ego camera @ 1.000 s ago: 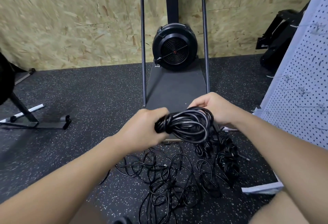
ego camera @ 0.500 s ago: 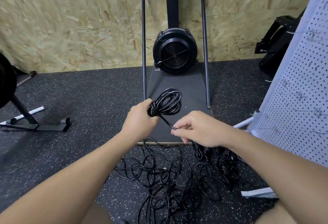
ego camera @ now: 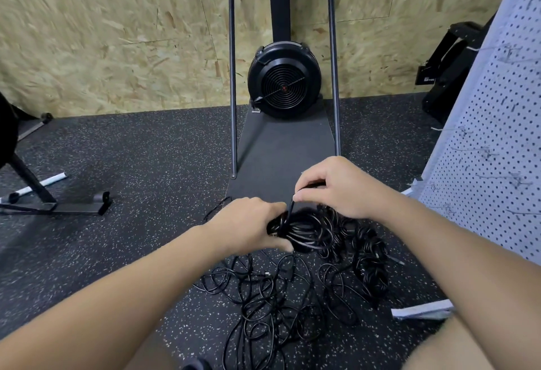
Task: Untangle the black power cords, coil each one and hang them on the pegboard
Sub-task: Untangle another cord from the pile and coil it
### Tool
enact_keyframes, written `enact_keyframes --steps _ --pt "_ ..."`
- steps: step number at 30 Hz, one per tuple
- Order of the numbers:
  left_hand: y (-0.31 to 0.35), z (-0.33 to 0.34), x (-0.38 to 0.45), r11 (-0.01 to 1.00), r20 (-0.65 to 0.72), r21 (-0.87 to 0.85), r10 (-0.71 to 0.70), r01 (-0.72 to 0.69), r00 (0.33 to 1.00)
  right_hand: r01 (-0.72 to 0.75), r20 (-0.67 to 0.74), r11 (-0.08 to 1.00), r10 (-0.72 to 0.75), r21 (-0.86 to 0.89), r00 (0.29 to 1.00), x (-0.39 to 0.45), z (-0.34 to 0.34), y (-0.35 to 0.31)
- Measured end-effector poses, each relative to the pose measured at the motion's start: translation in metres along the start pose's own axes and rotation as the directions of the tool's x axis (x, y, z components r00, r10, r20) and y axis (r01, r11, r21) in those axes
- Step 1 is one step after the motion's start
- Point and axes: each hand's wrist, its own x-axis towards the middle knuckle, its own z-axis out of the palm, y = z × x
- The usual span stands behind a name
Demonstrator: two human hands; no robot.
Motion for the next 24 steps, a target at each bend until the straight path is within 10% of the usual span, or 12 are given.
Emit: enact_keyframes --steps 6,18,24 --pt "0.002 -0.022 -0.017 0.902 -0.093 -0.329 0.264 -0.280 0.960 -0.077 -0.025 0.945 0.089 0.319 0.996 0.005 0.002 0.017" --pt "0.004 -0.034 -0.032 0.718 -0.204 -0.690 -0.076 -0.088 0.976 -0.247 0.105 0.900 0.224 0.359 0.969 -0.001 0.007 0.034" --pt "-0.008 -0.034 -0.020 0.676 -0.366 -0.735 -0.339 -0.047 0.867 -0.308 0.207 0.891 0.250 0.333 0.946 -0.005 0.020 0.033"
